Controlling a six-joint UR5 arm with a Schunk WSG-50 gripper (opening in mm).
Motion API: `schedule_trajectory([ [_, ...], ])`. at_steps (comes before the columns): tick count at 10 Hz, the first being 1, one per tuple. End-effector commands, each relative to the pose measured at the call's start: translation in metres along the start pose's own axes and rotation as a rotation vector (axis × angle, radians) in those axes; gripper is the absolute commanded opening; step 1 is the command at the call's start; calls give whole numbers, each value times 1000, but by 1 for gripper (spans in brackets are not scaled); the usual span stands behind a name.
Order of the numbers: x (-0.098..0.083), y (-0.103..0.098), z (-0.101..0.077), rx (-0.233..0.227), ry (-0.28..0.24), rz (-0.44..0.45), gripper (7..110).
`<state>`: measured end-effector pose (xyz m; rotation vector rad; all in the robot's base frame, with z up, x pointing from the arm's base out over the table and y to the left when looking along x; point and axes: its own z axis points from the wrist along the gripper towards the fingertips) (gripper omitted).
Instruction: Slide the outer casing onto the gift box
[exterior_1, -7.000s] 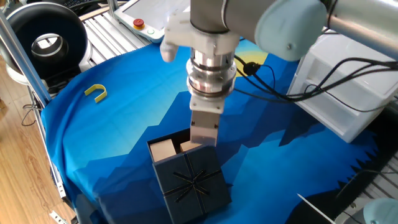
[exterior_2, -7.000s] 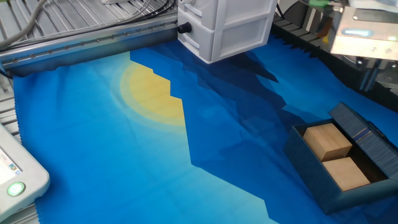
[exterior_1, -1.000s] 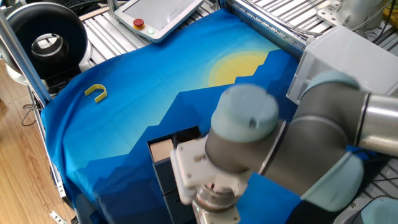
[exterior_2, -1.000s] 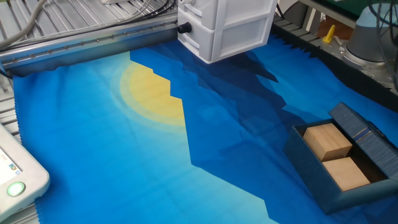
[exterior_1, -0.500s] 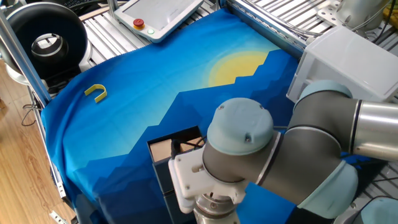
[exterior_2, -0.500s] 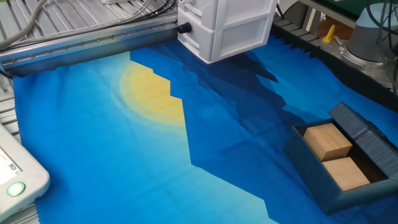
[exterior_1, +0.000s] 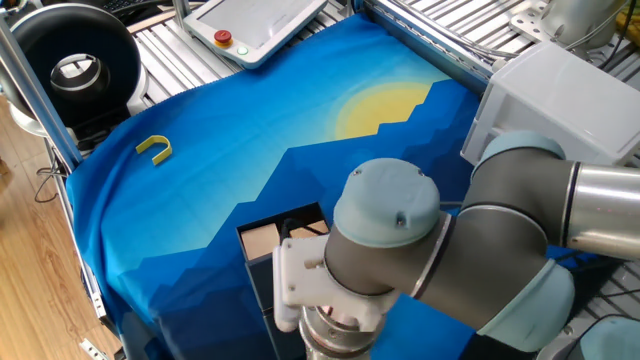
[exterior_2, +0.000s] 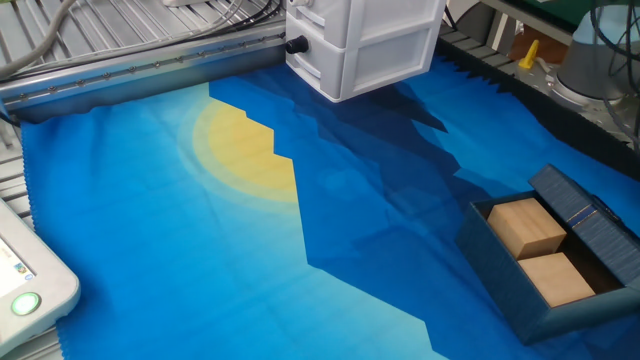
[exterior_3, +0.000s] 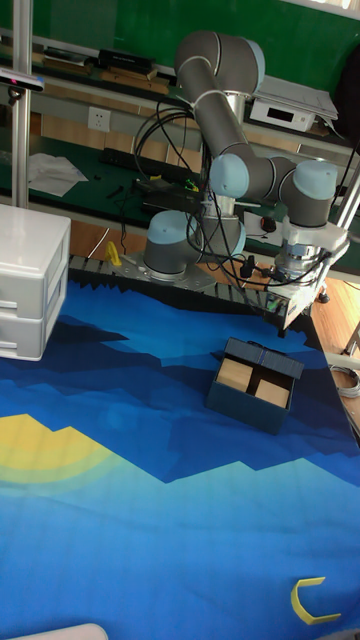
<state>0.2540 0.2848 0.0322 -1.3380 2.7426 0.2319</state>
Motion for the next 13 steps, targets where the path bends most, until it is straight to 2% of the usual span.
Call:
schedule_trajectory([
  [1,-13,9,3,-3,30,121,7],
  [2,-32,8,8,31,4,96,7],
  [3,-43,15,11,42,11,71,7],
  [4,-45,15,21,41,-1,-64,7],
  [5,-47,20,27,25,-12,-128,7],
  [7,-19,-3,19,149,107,-236,7],
  [9,-9,15,23,129,119,-235,7],
  [11,-3,20,25,127,133,-247,7],
  [13,13,6,25,163,198,-282,7],
])
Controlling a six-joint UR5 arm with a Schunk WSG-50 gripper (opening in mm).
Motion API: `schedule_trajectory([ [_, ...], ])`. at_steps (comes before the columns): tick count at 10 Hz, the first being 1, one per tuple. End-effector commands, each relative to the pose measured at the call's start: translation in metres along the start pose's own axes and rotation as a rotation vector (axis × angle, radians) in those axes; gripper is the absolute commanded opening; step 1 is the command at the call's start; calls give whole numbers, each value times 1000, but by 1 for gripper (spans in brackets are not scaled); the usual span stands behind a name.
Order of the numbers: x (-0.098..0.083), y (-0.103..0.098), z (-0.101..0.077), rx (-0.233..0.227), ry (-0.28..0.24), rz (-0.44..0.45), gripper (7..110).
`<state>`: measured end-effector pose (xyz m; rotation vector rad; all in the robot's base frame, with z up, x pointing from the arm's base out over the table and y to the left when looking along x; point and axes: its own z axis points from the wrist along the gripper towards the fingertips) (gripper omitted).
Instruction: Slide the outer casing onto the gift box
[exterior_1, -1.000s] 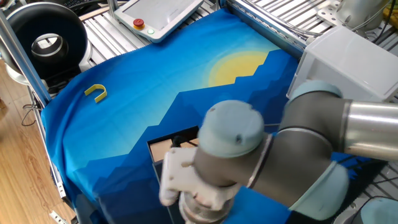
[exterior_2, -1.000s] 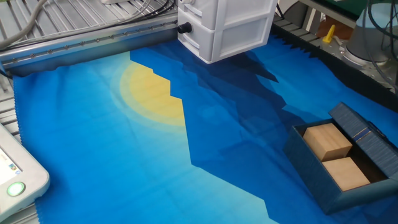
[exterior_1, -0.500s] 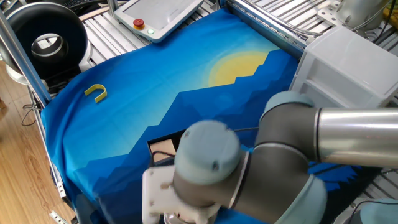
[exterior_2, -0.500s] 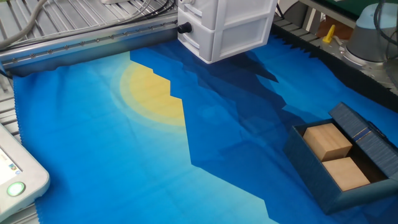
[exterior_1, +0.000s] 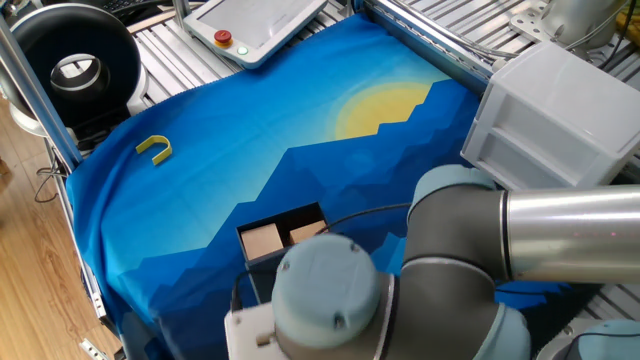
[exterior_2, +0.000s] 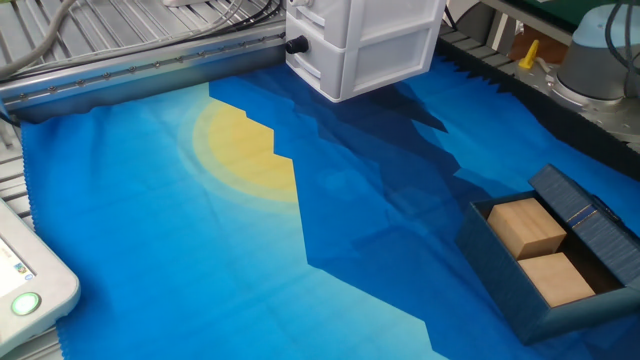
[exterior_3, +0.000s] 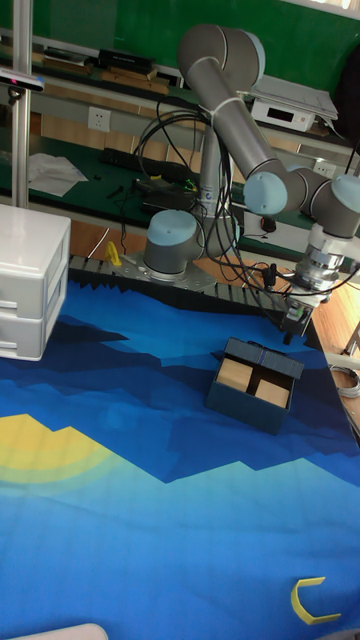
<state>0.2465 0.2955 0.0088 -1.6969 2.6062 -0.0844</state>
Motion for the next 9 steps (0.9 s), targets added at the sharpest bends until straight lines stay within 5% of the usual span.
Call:
schedule_trajectory([
  [1,19,-2,4,23,66,-26,7],
  [9,38,-12,19,-35,20,30,7],
])
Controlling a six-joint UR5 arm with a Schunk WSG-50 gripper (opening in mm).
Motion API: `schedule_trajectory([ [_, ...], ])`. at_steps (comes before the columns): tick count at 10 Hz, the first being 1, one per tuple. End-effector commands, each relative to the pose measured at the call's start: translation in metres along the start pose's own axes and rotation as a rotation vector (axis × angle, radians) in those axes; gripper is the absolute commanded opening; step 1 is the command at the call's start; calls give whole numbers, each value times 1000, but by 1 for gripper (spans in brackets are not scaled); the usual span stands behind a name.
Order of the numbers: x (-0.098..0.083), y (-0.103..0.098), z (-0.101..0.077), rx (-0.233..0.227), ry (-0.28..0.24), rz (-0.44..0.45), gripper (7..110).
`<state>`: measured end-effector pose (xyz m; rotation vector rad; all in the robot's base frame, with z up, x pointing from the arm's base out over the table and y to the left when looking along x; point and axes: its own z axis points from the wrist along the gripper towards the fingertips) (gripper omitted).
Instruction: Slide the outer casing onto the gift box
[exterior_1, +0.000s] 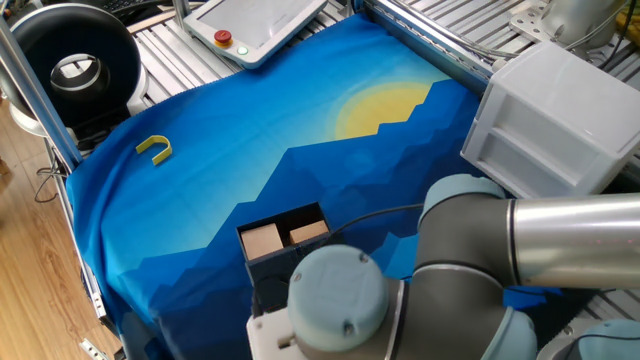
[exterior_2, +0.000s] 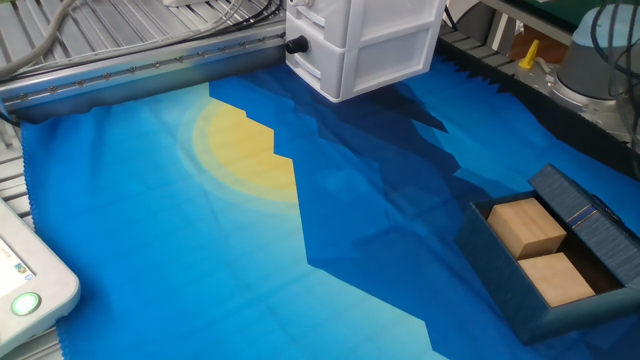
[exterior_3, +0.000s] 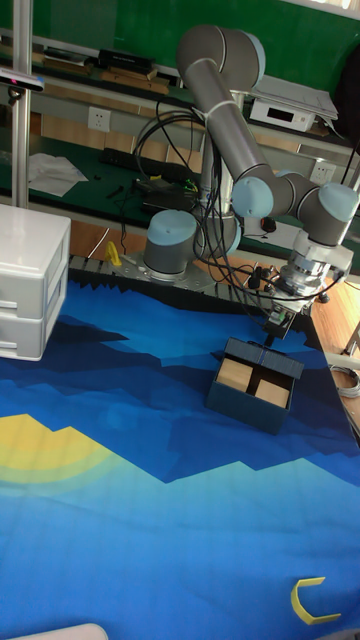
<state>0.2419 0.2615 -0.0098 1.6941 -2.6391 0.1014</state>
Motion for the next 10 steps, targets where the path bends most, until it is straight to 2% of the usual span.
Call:
schedule_trajectory([
  [1,7,-3,-5,-28,-13,22,7],
  [7,2,4,-8,-58,-32,54,7],
  [10,-3,-6,-7,-18,-53,34,7],
])
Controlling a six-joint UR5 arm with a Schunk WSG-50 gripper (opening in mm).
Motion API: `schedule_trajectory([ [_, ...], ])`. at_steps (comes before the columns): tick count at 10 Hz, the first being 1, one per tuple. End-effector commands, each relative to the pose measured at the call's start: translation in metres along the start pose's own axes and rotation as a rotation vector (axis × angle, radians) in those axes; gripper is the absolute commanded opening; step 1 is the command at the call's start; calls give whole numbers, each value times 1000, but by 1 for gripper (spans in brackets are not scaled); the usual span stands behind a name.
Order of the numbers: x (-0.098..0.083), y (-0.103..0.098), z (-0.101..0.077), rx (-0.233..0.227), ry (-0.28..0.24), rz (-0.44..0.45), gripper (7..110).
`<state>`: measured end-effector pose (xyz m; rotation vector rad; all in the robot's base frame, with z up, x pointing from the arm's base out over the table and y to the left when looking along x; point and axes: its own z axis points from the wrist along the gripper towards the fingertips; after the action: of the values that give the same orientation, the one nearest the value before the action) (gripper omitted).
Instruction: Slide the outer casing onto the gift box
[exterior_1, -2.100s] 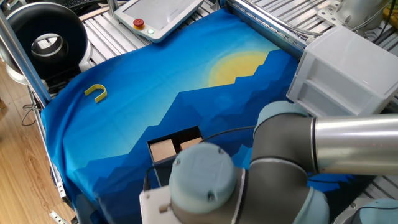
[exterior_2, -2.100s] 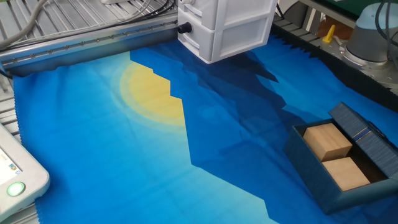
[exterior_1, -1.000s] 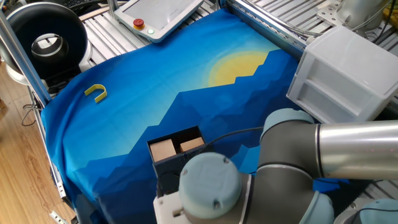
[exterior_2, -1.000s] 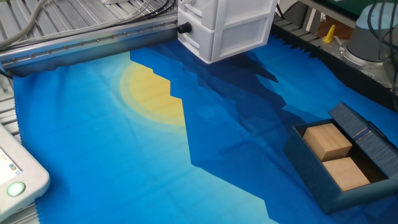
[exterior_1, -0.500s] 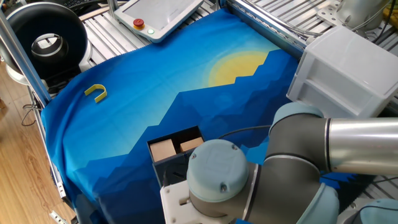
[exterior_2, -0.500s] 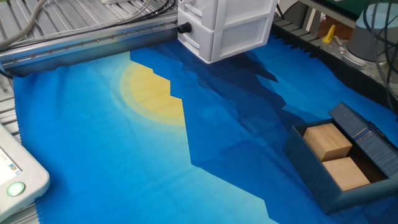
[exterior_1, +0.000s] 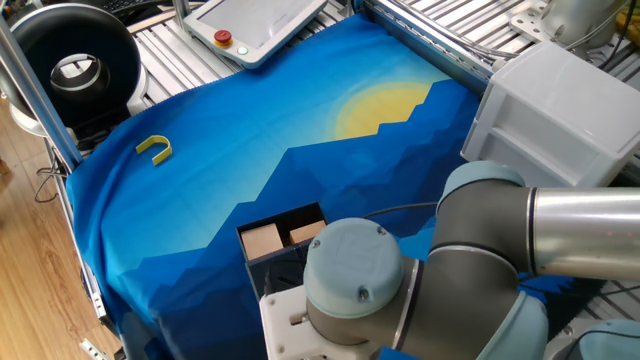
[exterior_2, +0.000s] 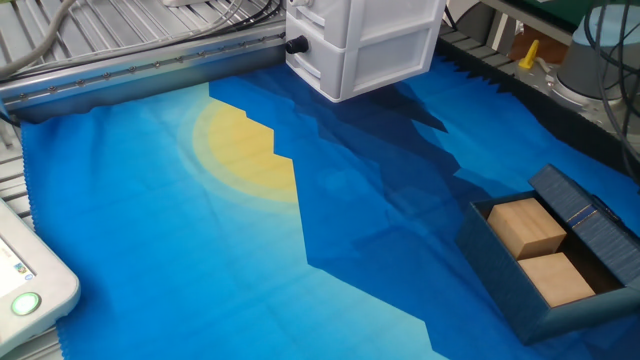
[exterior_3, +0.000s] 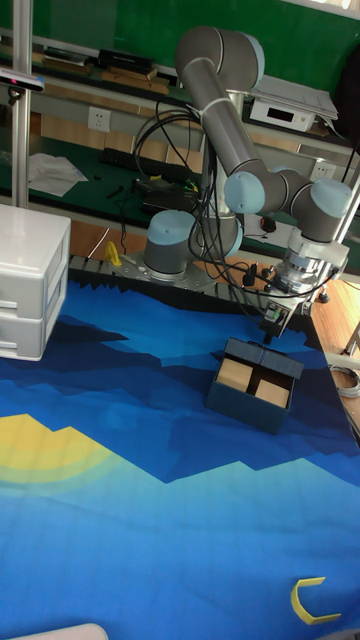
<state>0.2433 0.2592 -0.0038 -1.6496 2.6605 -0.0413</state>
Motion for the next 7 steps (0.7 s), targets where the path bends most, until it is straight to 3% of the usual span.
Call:
schedule_trajectory([
  [1,-6,-5,-1,15,-21,-6,7],
  [3,-10,-7,-2,23,-32,-30,7],
  [5,-8,-16,-4,55,-11,-45,7],
  [7,-11,-18,3,53,-23,-36,7],
])
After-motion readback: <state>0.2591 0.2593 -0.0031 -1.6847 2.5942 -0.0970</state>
